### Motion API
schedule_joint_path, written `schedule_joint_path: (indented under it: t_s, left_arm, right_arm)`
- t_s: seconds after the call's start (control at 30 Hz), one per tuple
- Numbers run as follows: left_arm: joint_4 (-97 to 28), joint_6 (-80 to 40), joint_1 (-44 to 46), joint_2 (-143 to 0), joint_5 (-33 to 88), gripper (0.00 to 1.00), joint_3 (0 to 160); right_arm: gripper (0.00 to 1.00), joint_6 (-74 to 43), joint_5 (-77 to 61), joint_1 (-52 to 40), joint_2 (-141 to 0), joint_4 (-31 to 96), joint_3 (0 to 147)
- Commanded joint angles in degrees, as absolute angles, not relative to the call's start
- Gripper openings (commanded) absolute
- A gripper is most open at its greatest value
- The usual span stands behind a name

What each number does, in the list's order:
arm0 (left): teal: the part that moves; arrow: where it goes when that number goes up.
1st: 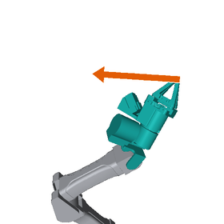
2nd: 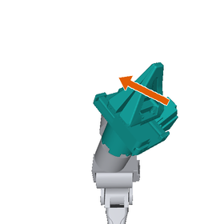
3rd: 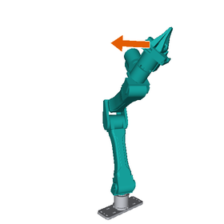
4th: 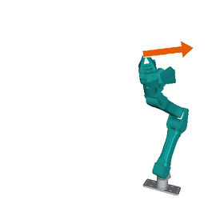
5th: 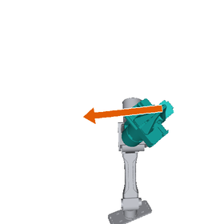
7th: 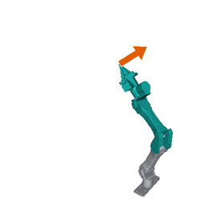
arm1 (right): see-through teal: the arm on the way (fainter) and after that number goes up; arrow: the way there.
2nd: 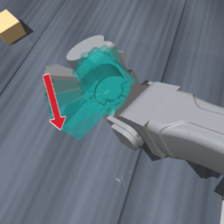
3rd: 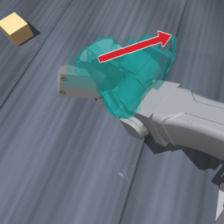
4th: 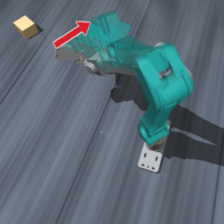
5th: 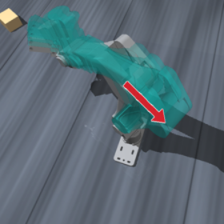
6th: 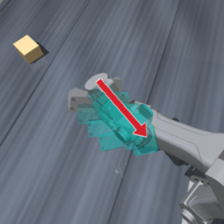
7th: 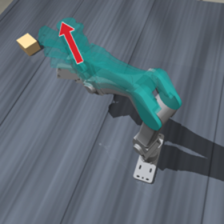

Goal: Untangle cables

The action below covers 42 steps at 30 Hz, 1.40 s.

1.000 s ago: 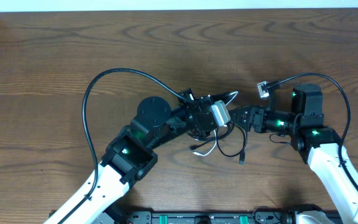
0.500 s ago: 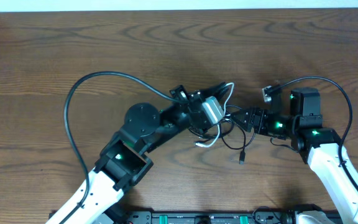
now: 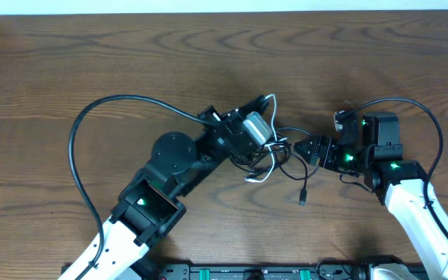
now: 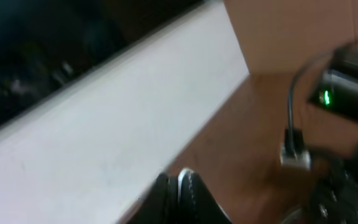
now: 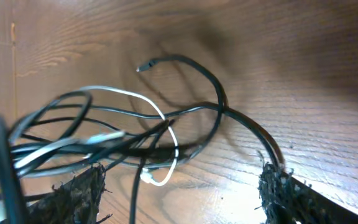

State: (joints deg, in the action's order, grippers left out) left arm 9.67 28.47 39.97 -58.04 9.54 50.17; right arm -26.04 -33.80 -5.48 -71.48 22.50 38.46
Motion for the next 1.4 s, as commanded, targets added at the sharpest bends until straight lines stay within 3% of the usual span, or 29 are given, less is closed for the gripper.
schedule_joint_path:
  t_s: [0.0,0.37,0.83,0.87,0.93,1.03,1.1,1.37]
  left_arm:
    - [3.53,28.16,40.03,-57.47,8.03,0.07,51.22]
    - [-17.1,28.14,40.05,-62.72,8.12,0.08,51.22]
    - [-18.17,24.88,40.05,-65.43,8.32,0.08,51.22]
    - [-18.17,24.88,40.05,-65.43,8.29,0.11,51.22]
    - [-18.17,24.88,40.05,-65.43,8.29,0.36,51.22]
    - [-18.17,24.88,40.05,-65.43,8.32,0.57,51.22]
    - [-18.17,24.88,40.05,-65.43,8.29,0.8,51.22]
    - [-18.17,24.88,40.05,-65.43,8.34,0.87,51.22]
  right_arm:
    - [0.78,-25.26,-32.93,-5.67,-71.26,22.55,38.46]
    - [0.8,-25.69,-32.93,-5.67,-71.26,22.52,38.46]
    - [0.82,-25.69,-32.93,-5.67,-71.26,22.52,38.46]
    - [0.82,-25.69,-32.93,-5.67,-71.26,22.52,38.46]
    - [0.82,-25.69,-32.93,-5.67,-71.26,22.52,38.46]
    - [0.82,-25.69,-32.93,-5.67,-71.26,22.55,38.46]
    - [0.82,-25.69,-32.93,-5.67,-71.26,22.52,38.46]
    - [0.82,-25.67,-32.93,-5.67,-71.26,22.52,38.46]
